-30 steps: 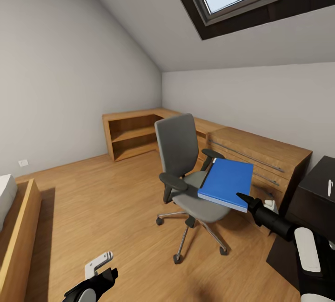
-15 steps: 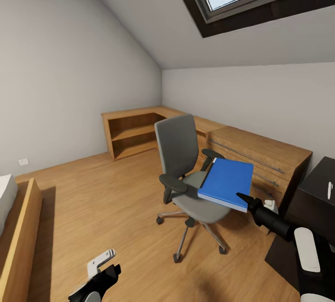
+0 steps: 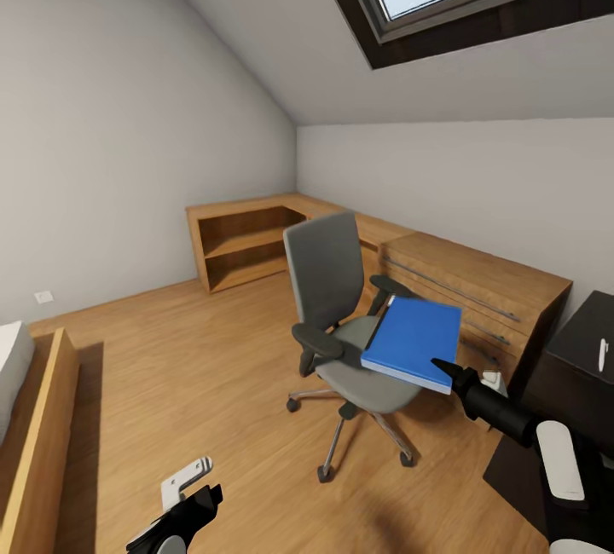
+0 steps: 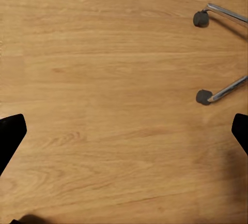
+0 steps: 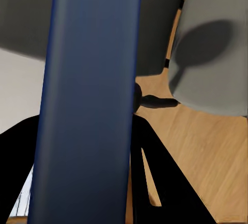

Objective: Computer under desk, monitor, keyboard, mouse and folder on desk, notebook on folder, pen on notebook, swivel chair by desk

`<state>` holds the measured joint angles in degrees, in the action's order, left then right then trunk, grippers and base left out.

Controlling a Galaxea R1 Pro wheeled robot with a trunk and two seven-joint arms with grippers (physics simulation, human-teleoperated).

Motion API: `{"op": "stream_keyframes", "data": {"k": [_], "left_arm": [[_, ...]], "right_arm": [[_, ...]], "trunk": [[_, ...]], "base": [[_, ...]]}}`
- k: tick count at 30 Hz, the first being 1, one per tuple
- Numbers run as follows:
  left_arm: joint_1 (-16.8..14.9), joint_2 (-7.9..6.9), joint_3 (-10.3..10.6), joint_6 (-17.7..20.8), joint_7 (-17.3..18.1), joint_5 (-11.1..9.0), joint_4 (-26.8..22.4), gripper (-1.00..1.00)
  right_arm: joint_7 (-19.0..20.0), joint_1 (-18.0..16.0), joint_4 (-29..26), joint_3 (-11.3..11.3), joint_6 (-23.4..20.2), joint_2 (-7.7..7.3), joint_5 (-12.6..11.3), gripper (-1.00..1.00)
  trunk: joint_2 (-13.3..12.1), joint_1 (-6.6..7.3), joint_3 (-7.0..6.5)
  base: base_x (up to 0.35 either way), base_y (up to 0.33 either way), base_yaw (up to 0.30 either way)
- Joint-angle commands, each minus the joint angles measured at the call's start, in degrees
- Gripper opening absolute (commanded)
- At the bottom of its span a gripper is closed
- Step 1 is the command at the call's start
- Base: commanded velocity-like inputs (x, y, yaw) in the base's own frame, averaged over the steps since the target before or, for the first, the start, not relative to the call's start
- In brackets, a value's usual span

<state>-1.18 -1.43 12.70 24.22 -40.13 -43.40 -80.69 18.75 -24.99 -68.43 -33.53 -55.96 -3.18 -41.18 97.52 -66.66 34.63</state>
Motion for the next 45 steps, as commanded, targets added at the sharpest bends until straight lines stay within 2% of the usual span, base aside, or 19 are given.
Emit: {"op": "stream_keyframes", "data": {"k": [1, 12, 20, 21, 27, 30, 31, 32, 34, 36, 39, 42, 44, 45], "left_arm": [[-0.05, -0.06, 0.13, 0.07, -0.47, -0.37, -0.08, 1.00], [-0.05, -0.06, 0.11, 0.08, -0.47, -0.37, -0.08, 1.00], [-0.05, -0.06, 0.13, 0.07, -0.53, -0.43, -0.08, 1.00], [-0.05, 0.01, 0.14, 0.04, -0.56, -0.03, 0.01, 1.00], [-0.04, -0.02, 0.14, -0.01, -0.51, -0.03, 0.49, 1.00], [-0.05, -0.12, 0.14, -3.08, -0.33, 0.16, 5.48, 1.00], [-0.05, -0.13, 0.15, -6.94, -0.21, 0.74, 9.89, 1.00], [-0.05, -0.14, 0.17, -8.34, -0.18, 1.12, 11.51, 1.00], [-0.05, -0.10, 0.38, -12.33, -0.08, 2.78, 16.42, 1.00], [-0.05, -0.08, 0.86, -16.51, 0.15, 5.27, 21.88, 1.00], [-0.05, -0.07, 1.20, -20.27, 0.74, 6.95, 27.36, 1.00], [-0.05, 0.00, 1.78, -22.46, 4.11, 7.46, 31.04, 1.00], [-0.05, -0.06, 3.67, -26.24, 7.96, 7.68, 35.32, 1.00], [-0.05, -0.06, 3.79, -26.49, 8.15, 7.71, 35.82, 1.00]], "right_arm": [[0.58, -0.06, 0.79, -0.14, -0.23, -0.03, 0.51, -1.00], [0.78, -0.06, 1.43, -0.14, -0.25, -0.06, 0.24, -1.00], [2.66, -0.06, 1.31, -0.13, -0.21, -0.02, 0.20, -1.00], [4.03, -0.06, 1.29, -0.14, -0.20, -0.07, 0.22, -1.00], [4.10, -0.06, 1.14, -0.14, -0.20, -0.07, 0.24, -1.00], [4.10, -0.06, 0.28, -0.14, -0.20, -0.01, 0.26, -1.00], [4.10, -0.06, -0.61, -0.14, -0.20, 0.05, 0.29, -1.00], [4.10, -0.06, -0.88, -0.14, -0.20, 0.08, 0.29, -1.00], [4.10, -0.06, -1.49, -0.14, -0.20, 0.13, 0.33, -1.00], [4.10, -0.06, -1.93, -0.14, -0.20, 0.17, 0.37, -1.00], [4.10, -0.06, -2.19, -0.14, -0.20, 0.14, 0.39, -1.00], [4.10, -0.06, -2.24, -0.14, -0.20, 0.13, 0.43, -1.00], [4.10, -0.06, -2.24, -0.14, -0.16, 0.19, 0.48, -1.00], [4.10, -0.06, -2.24, -0.14, -0.15, 0.19, 0.48, -1.00]], "trunk": [[-0.38, 0.23, -0.12], [-4.80, 2.65, -2.09], [-8.00, 4.40, -3.53], [-8.40, 4.62, -3.71], [-10.81, 5.94, -4.78], [-12.01, 6.60, -5.32], [-12.42, 6.82, -5.50], [-12.82, 7.04, -5.68], [-13.62, 7.48, -6.04], [-14.42, 7.92, -6.40], [-15.62, 8.58, -6.94], [-16.83, 9.24, -7.48], [-17.63, 9.68, -7.84], [-18.03, 9.90, -8.02]], "base": [[0.000, 0.000, 0.000], [0.000, 0.000, 0.000], [0.000, 0.000, 0.000], [0.000, 0.000, -0.076], [0.000, 0.000, -0.216], [0.000, 0.000, -0.261], [0.000, 0.000, -0.263], [0.000, 0.000, -0.264], [0.000, 0.000, -0.265], [0.000, 0.000, -0.267], [0.000, 0.000, -0.269], [0.000, 0.000, -0.270], [0.000, 0.000, -0.270], [0.000, 0.000, -0.270]]}}
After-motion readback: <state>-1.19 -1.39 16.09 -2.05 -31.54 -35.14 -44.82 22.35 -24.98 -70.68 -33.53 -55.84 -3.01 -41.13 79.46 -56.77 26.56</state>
